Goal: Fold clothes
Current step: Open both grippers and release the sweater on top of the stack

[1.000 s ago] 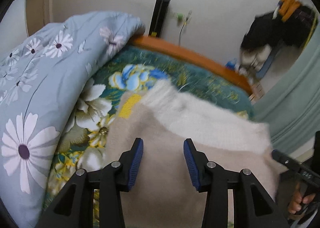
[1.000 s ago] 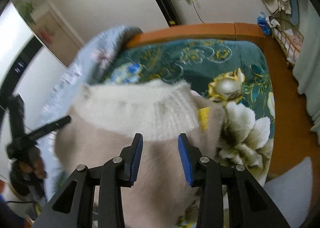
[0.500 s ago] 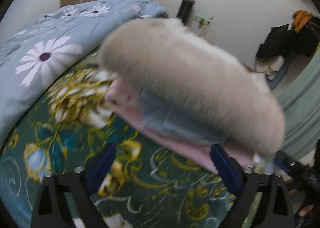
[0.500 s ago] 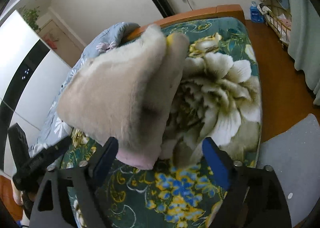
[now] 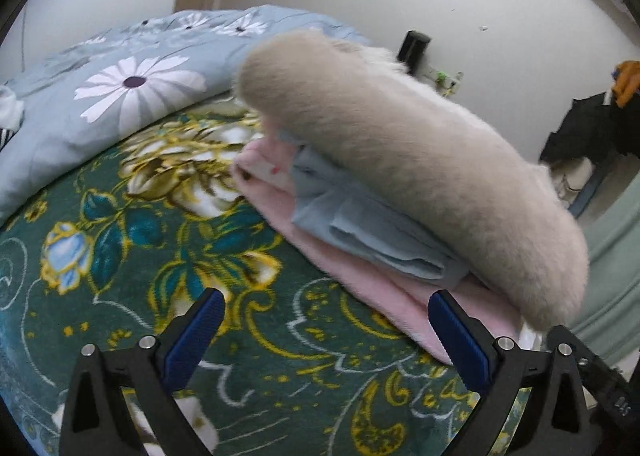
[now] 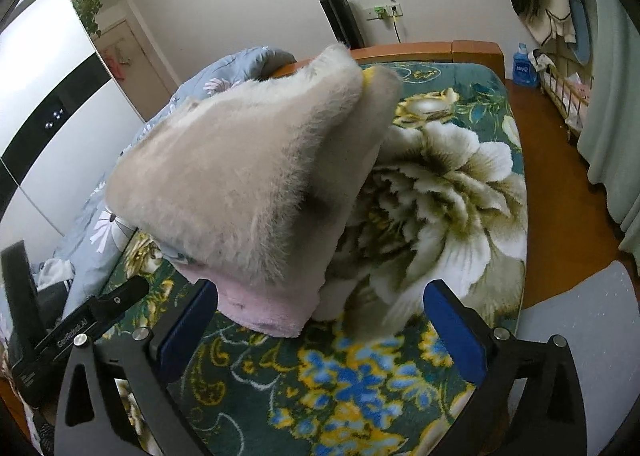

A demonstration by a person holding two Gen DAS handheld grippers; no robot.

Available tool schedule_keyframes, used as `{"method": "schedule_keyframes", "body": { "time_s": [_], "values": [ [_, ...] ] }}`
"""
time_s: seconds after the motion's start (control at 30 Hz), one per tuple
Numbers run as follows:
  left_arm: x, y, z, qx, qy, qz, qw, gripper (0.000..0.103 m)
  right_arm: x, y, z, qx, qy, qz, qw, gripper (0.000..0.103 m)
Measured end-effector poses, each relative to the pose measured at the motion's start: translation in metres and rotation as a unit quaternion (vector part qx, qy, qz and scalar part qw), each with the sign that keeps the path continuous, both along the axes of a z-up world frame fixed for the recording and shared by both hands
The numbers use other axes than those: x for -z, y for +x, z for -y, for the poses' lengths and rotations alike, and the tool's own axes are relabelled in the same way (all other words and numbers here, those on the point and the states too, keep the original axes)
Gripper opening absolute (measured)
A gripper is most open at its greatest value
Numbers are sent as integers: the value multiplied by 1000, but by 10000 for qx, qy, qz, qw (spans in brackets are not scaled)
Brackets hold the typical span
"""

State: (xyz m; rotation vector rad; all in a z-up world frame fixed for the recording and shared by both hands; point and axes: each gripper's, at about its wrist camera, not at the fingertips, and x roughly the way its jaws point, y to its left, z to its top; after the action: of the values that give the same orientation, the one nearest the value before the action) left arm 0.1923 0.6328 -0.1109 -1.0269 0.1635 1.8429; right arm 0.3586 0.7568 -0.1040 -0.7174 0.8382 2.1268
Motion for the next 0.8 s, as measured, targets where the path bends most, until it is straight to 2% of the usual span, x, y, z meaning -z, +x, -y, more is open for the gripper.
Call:
{"method": "schedule_keyframes", "body": {
  "time_s": [0.13,0.47,0.63,0.8],
  "values": [
    [2,8,-12,115,-19,-101,9999,103,5,1,-1,-2,65,58,10000,103],
    [12,20,-26,514,-279,-684,9959,103,7,-2,-3,51,95,77,9999,103],
    [14,20,-27,687,-259,-493,9961,103,7,-5,-4,71,58,133,9999,103],
    [13,21,-25,704,-235,-520,9959,103,7,-5,-5,106,37,153,9998,103]
  ]
}}
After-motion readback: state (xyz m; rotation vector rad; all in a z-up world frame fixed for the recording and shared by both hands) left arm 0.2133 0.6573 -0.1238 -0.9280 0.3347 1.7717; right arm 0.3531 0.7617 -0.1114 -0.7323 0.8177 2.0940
